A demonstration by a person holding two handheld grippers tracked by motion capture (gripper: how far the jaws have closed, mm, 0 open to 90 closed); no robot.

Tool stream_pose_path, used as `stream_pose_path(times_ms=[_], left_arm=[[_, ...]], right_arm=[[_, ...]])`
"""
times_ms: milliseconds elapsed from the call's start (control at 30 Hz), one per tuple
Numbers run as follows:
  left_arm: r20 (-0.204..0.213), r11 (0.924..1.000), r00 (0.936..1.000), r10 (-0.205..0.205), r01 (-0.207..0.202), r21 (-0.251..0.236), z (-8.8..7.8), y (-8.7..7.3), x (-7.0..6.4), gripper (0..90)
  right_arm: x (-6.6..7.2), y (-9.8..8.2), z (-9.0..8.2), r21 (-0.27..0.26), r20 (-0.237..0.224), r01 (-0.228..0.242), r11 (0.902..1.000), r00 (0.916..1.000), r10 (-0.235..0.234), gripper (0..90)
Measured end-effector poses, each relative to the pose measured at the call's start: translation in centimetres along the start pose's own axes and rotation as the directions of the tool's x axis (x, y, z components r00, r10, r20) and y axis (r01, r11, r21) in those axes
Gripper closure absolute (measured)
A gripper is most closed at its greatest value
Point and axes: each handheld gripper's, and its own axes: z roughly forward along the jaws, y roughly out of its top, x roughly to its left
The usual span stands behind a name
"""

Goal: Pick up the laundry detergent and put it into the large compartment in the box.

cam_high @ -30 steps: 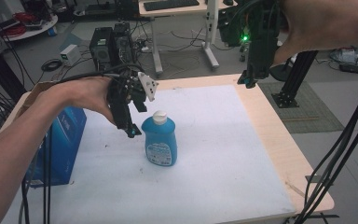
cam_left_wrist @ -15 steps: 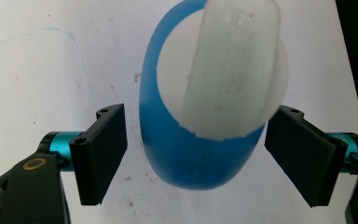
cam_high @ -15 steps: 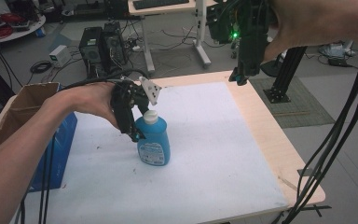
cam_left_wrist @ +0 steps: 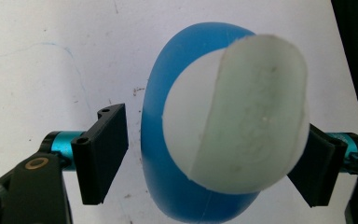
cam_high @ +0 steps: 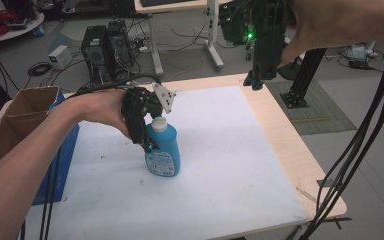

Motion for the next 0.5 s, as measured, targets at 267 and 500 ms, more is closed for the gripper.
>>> stream_pose_path(times_ms=[267, 500], left_arm=[[0.004, 1.0, 1.0, 0.0, 0.0, -0.001, 0.02, 0.17, -0.08, 22.8], [-0.001, 1.0, 1.0, 0.005, -0.005, 0.004, -0.06, 0.28, -0.12, 25.5]], right_arm=[[0.1, -0.06, 0.03, -0.003, -0.001, -0.01, 0.9999, 0.9999, 0.01, 11.3], [0.18, -0.15, 0.1, 0.002, 0.0, -0.014, 0.9999, 0.9999, 0.014, 11.3]])
